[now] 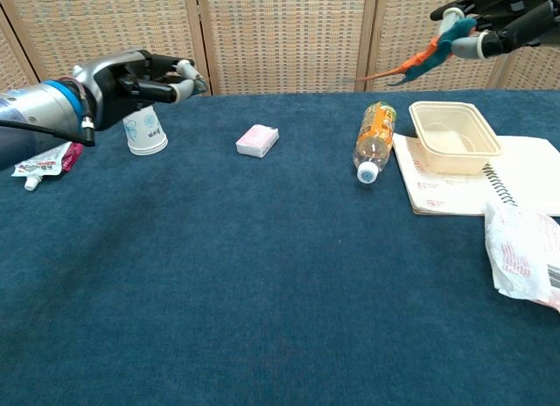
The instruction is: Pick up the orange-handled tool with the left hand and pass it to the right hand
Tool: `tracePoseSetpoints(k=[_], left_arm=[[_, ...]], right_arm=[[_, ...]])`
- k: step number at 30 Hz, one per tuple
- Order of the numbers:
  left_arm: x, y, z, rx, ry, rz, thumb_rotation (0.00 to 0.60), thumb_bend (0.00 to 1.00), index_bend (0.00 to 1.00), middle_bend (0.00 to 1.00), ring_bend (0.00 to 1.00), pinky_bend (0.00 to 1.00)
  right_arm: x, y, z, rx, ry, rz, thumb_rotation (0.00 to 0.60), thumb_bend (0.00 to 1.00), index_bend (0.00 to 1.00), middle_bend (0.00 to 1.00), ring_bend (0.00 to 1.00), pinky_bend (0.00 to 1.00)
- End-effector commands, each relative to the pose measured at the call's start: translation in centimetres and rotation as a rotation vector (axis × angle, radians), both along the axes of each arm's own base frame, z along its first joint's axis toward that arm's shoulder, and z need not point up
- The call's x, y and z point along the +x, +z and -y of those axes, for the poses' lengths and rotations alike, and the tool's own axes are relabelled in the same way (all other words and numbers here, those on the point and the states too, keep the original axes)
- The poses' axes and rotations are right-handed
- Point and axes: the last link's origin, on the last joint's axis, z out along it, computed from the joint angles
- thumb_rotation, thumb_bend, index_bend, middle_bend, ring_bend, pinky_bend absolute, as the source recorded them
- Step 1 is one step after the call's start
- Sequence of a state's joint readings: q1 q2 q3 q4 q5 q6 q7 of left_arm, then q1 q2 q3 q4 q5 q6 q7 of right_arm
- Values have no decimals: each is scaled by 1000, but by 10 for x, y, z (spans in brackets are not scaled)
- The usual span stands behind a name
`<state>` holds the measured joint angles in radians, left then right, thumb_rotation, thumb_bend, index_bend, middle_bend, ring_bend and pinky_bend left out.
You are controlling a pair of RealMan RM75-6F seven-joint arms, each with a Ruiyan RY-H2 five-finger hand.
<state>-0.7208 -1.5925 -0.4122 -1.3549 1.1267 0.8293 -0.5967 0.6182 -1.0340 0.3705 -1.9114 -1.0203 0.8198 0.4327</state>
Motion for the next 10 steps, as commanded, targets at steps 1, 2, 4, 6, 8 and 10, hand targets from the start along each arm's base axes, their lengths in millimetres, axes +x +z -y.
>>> tracePoseSetpoints(k=[1, 2, 4, 6, 8, 10], left_arm=[[-27, 24, -3, 56, 15, -78, 600, 536, 714, 0, 0, 0], [-36, 34, -5, 79, 22, -105, 600, 536, 716, 0, 0, 0], [-57, 62, -8, 133, 48, -155, 600, 537, 717, 0, 0, 0], [-66, 77, -8, 153, 58, -175, 600, 538, 718, 0, 0, 0], [-74, 92, -7, 176, 60, -202, 600, 538, 719, 0, 0, 0], [-81, 105, -4, 194, 51, -247, 600, 538, 719, 0, 0, 0]], right_arm=[[-10, 4, 1, -15, -16, -22, 600, 937, 968, 96, 0, 0], [-15, 6, 2, -23, -25, -30, 600, 937, 968, 96, 0, 0], [-28, 10, 3, -42, -53, -50, 600, 937, 968, 95, 0, 0], [-35, 11, 4, -50, -66, -60, 600, 937, 968, 95, 0, 0], [-42, 13, 4, -56, -77, -72, 600, 937, 968, 95, 0, 0], [-45, 13, 3, -58, -81, -80, 600, 937, 968, 96, 0, 0]])
